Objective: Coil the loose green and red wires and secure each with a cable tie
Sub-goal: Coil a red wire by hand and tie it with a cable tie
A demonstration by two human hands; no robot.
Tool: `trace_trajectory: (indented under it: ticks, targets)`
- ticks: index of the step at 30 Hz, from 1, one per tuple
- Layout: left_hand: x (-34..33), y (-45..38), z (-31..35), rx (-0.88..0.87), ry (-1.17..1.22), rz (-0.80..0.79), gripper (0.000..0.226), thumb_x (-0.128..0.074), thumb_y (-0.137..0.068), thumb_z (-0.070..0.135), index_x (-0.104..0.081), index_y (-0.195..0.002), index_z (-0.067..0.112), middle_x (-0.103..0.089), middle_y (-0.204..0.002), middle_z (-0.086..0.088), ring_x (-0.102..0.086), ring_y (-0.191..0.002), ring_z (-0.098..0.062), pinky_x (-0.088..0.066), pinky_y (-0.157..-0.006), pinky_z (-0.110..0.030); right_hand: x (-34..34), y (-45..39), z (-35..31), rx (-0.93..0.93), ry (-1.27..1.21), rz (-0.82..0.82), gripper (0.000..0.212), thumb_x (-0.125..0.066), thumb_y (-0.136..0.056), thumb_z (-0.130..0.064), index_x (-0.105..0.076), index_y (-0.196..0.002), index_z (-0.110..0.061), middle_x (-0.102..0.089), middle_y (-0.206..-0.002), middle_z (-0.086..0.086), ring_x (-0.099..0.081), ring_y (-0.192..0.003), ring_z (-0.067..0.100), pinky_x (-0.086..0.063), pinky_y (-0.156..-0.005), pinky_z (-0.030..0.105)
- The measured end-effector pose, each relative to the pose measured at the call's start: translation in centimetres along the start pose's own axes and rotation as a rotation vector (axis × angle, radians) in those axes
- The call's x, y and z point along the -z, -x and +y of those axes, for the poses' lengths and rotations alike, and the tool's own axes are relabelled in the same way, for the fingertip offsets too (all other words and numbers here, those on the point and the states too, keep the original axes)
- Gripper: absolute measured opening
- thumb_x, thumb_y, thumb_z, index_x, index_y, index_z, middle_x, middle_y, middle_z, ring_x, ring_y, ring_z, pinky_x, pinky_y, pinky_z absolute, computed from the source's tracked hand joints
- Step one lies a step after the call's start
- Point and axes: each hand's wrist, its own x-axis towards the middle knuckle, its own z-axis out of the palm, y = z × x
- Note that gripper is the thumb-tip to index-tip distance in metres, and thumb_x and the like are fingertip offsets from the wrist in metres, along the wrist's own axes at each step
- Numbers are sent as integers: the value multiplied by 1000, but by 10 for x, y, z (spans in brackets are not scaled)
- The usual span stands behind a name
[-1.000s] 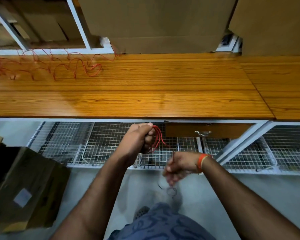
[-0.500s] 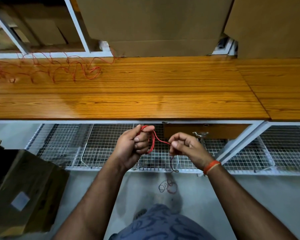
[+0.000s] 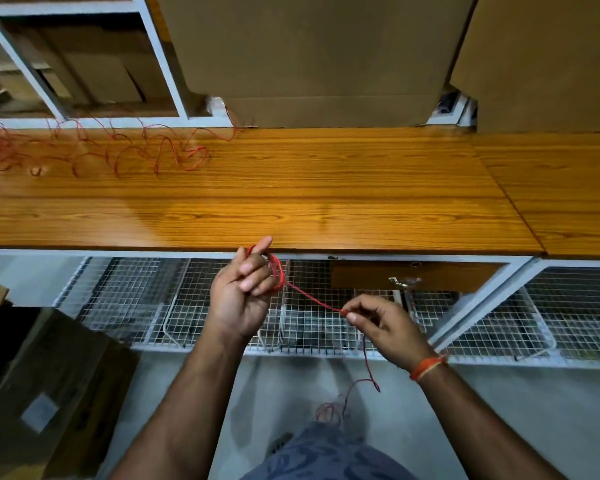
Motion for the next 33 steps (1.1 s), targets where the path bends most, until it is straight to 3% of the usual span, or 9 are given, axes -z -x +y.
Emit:
trace_trajectory:
  ticks: [3, 6, 11, 14, 21, 23, 25, 31, 33]
  targets:
    - [-1, -3, -12, -115, -363, 63, 45, -33, -110, 20, -43, -139, -13, -56, -62, 2, -55, -51, -8, -44, -48, -17, 1, -11, -36, 250, 167, 0, 14, -67, -98, -14, -75, -104, -23, -64, -95, -12, -60, -91, 3, -44, -75, 13]
    - [-7, 0, -23, -183, -714, 39, 33, -30, -113, 20, -50, -129, 0, -70, -70, -4, -70, -64, -17, -56, -60, -23, 0, -23, -71, 478, 251, 16, 12, -69, -96, -11, -74, -106, -13, -61, -93, -3, -56, -85, 6, -40, -74, 14]
    - [-8, 0, -30, -322, -1173, -78, 27, -38, -112, 17, -59, -124, 5, -58, -60, 2, -54, -50, -11, -45, -49, -23, 6, -35, -109, 471, 254, -31, 23, -72, -91, -10, -62, -111, -16, -57, -96, -20, -54, -89, -6, -42, -73, 15]
    - [-4, -3, -23, -357, -1255, -136, 30, -42, -105, 27, -66, -112, 10, -50, -56, 6, -44, -50, -9, -36, -50, -23, 22, -42, -112, 393, 270, -81, 22, -74, -90, -12, -63, -107, -20, -60, -91, -14, -56, -83, 2, -46, -69, 21]
    - [-1, -3, -19, -212, -1094, -139, 50, -42, -99, 48, -73, -108, 10, -39, -60, 5, -35, -51, -8, -28, -47, -20, 30, -48, -103, 260, 189, -46, 11, -79, -88, -15, -77, -94, -23, -68, -87, -14, -64, -83, 7, -50, -71, 19]
    - [-1, 0, -18, -152, -1147, -212, 45, -40, -100, 48, -74, -93, 20, -40, -58, 3, -34, -50, -10, -27, -47, -21, 26, -49, -100, 248, 173, 37, 8, -79, -88, -17, -79, -91, -24, -67, -86, -13, -62, -83, 6, -50, -70, 23]
    - [-4, 3, -20, -29, -1094, -310, 46, -38, -102, 46, -68, -91, 14, -35, -56, 2, -28, -48, -12, -24, -45, -21, 22, -50, -99, 270, 185, 119, 8, -79, -88, -16, -79, -92, -23, -67, -87, -9, -61, -85, 6, -48, -70, 21]
    - [-20, 8, -31, 209, -572, -438, 36, -38, -103, 35, -57, -79, 15, -26, -51, 7, -16, -41, -5, -16, -41, -17, 9, -48, -93, 178, -193, 219, 8, -71, -94, -10, -75, -99, -15, -70, -97, -2, -65, -94, 11, -54, -84, 27]
    - [-21, 7, -32, 257, -370, -449, 34, -40, -103, 33, -54, -79, 15, -30, -49, 10, -15, -39, -5, -16, -39, -19, 1, -44, -89, 58, -440, 175, 11, -64, -100, -14, -71, -109, -12, -71, -102, 1, -64, -89, 13, -54, -77, 27]
